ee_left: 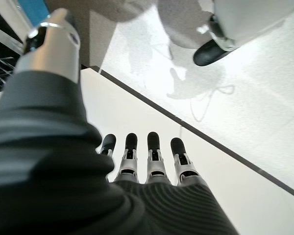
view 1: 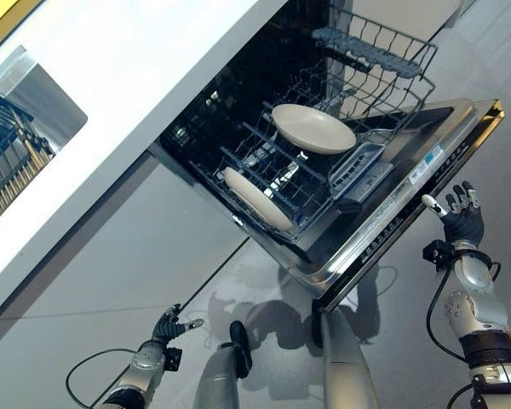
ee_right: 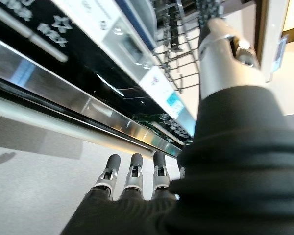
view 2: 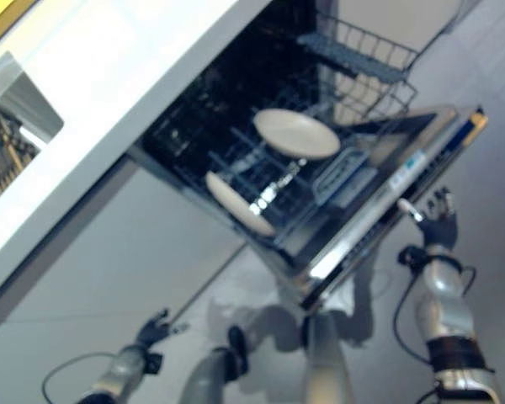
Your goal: Take plates into dishwasher
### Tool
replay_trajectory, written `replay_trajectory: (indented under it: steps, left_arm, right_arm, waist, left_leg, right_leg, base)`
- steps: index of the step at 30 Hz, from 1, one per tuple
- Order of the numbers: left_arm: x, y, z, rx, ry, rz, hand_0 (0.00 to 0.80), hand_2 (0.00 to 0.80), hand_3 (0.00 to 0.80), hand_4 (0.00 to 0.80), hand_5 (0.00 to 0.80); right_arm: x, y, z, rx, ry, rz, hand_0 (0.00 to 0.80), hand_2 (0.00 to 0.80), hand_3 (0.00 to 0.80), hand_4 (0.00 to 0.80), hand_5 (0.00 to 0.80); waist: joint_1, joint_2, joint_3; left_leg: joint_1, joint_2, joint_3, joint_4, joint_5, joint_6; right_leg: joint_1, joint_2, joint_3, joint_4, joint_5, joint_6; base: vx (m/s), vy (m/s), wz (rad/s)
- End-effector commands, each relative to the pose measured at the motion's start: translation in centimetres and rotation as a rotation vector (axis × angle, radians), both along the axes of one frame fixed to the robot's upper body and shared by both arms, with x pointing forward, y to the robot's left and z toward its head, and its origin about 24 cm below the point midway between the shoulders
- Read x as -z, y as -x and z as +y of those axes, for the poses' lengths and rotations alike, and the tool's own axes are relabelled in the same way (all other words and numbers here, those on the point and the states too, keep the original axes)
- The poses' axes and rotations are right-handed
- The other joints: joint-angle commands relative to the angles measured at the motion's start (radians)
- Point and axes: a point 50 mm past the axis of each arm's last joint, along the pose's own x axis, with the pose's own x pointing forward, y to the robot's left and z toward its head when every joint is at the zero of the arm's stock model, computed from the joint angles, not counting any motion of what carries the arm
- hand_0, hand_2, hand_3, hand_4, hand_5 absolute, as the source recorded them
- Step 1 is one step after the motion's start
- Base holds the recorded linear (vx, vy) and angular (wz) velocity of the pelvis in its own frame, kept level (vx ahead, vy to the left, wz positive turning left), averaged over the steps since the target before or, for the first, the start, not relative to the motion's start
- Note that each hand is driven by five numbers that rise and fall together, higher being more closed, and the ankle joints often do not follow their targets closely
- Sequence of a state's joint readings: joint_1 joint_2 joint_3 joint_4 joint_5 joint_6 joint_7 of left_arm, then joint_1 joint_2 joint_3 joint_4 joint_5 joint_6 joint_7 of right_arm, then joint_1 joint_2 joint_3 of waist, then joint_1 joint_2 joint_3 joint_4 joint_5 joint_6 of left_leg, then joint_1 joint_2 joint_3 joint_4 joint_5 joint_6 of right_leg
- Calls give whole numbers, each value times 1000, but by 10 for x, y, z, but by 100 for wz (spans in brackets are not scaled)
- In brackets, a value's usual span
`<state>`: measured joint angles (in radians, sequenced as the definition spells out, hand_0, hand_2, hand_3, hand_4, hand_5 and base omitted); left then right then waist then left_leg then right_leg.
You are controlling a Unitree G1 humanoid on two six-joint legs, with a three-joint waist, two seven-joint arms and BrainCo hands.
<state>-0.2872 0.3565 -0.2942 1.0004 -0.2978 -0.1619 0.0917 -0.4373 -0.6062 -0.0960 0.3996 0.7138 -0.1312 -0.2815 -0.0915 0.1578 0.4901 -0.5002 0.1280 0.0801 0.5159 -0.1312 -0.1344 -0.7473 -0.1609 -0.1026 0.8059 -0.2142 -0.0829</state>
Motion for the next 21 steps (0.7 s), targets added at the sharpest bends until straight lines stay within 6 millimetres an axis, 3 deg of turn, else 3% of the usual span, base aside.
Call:
replay_trajectory:
  steps: [1,12,21]
  left_arm:
    - [-3,6,13,-32,-17,-29,0,0,0,0,0]
    - [-3,5,5,-21,11,-37,0,0,0,0,0]
    - [2,7,-7,14,11,-8,0,0,0,0,0]
  right_arm:
    - [-21,-2,2,2,47,-86,0,0,0,0,0]
    - [-22,-18,30,-96,8,-79,0,0,0,0,0]
    - [-17,-35,77,-339,-17,-57,0,0,0,0,0]
  waist:
    - [-8,3,16]
    - [9,30,29]
    - [30,38,29]
  left_leg:
    - [-60,-54,49,-9,85,91]
    - [-96,-60,40,25,83,94]
    - [-89,-71,32,13,97,92]
  right_leg:
    - [101,-11,20,51,-103,39]
    - [60,-21,25,108,-121,30]
    - [71,-22,18,84,-101,32]
  base:
    - [26,24,6]
    - [2,8,1]
    - [19,14,-3]
